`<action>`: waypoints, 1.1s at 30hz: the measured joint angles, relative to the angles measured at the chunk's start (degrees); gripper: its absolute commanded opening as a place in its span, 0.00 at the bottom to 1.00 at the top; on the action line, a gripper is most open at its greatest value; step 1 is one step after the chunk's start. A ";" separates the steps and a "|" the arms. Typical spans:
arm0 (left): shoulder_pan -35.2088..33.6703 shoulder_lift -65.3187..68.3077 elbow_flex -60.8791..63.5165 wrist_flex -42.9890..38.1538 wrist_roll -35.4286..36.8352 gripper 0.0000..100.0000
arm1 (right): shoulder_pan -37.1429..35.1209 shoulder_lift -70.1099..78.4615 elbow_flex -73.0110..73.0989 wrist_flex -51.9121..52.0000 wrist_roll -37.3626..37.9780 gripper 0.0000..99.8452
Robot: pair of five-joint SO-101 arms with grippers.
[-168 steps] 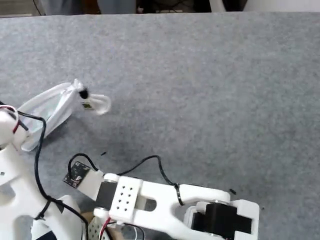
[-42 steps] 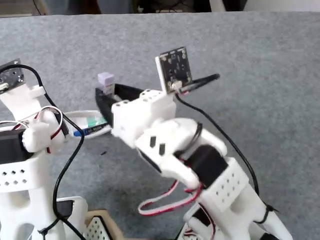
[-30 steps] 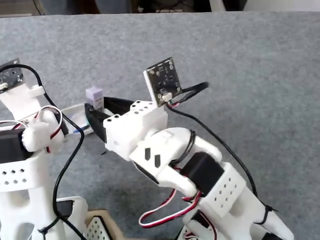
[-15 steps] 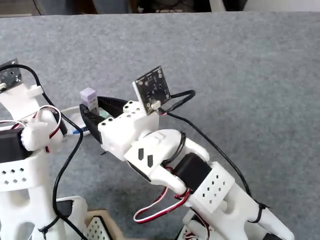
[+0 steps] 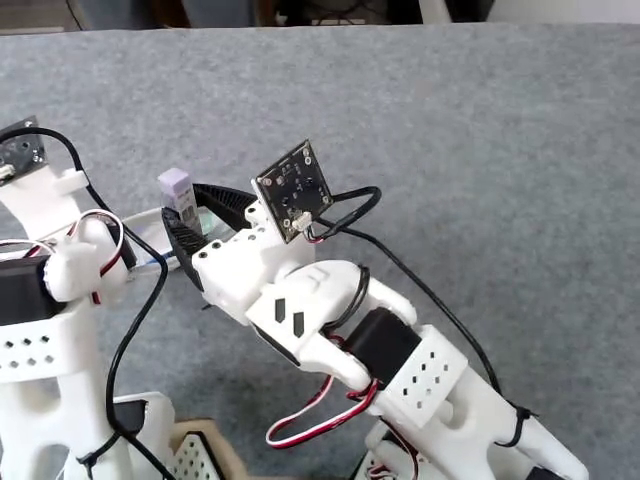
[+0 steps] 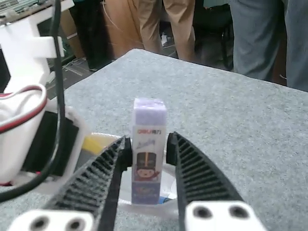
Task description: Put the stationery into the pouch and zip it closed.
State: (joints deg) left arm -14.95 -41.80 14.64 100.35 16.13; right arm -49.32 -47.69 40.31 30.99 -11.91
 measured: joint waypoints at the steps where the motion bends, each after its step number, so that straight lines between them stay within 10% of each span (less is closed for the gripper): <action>1: 0.00 0.00 0.00 0.00 0.00 0.03 | 0.00 0.00 0.00 0.00 0.00 0.14; 20: 0.00 0.09 0.00 0.26 0.00 0.03 | 0.09 -0.88 -5.54 11.69 0.00 0.14; 33: -0.09 0.09 0.00 0.26 0.00 0.03 | -4.48 -4.04 -12.40 25.41 0.00 0.35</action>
State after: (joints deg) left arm -15.03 -41.71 14.64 100.62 16.13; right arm -53.80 -51.74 27.91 56.40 -11.91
